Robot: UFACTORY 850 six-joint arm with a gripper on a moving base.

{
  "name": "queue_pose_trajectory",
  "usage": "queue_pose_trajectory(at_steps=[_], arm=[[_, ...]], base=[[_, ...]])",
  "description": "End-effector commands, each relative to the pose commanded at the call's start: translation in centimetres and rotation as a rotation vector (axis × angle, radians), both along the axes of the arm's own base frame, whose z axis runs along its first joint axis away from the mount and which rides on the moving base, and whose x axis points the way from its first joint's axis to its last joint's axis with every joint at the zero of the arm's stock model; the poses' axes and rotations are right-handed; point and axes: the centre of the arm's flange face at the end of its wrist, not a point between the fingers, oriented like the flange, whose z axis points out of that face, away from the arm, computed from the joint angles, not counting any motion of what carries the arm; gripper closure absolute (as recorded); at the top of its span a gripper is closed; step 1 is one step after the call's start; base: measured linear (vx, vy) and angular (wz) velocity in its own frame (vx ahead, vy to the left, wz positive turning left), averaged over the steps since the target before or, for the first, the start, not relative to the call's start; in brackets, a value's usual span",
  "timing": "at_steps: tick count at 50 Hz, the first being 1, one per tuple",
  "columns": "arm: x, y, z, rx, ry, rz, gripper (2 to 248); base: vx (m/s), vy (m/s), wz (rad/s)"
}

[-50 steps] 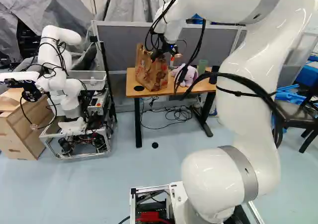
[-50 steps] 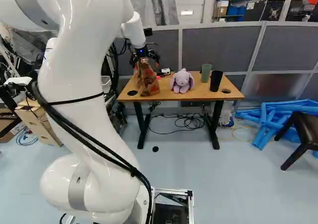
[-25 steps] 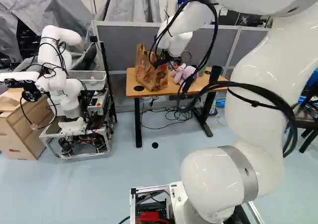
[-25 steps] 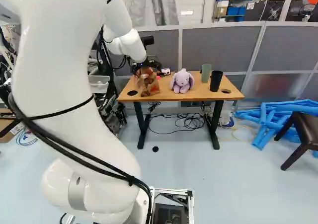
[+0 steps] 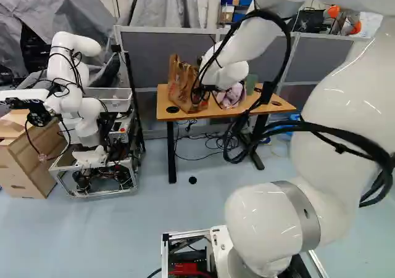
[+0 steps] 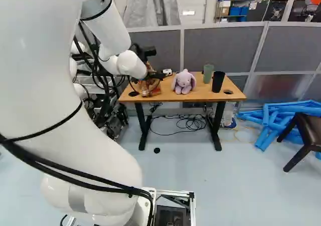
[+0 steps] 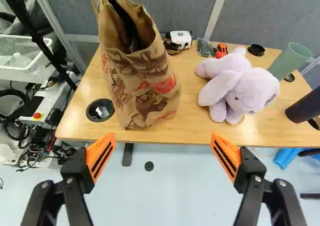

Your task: Pick up the bag on the ground and place it on the table

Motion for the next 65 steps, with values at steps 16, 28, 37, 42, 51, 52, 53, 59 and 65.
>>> queue_pose_trajectory(at_steps=[16,28,37,42,51,52,53,59,65], arm=[[-4.8,-0.4,-2.8,0.022,-0.078,-0.020,3],[-8.1,-0.6,-4.6,0.037,-0.127,-0.031,3],[-10.3,-0.7,-5.8,0.048,-0.160,-0.038,3],[-11.4,-0.7,-6.4,0.053,-0.176,-0.041,3],[-13.2,-0.8,-7.3,0.062,-0.202,-0.046,3],[-13.4,-0.8,-7.4,0.063,-0.205,-0.046,3],[-13.5,-0.8,-7.5,0.063,-0.207,-0.047,3],[-14.5,-0.8,-8.0,0.068,-0.221,-0.049,3],[-15.4,-0.9,-8.4,0.072,-0.233,-0.051,3]], base=[[0.000,0.000,0.000],[0.000,0.000,0.000],[0.000,0.000,0.000],[0.000,0.000,0.000],[0.000,0.000,0.000],[0.000,0.000,0.000],[0.000,0.000,0.000],[0.000,0.000,0.000],[0.000,0.000,0.000]])
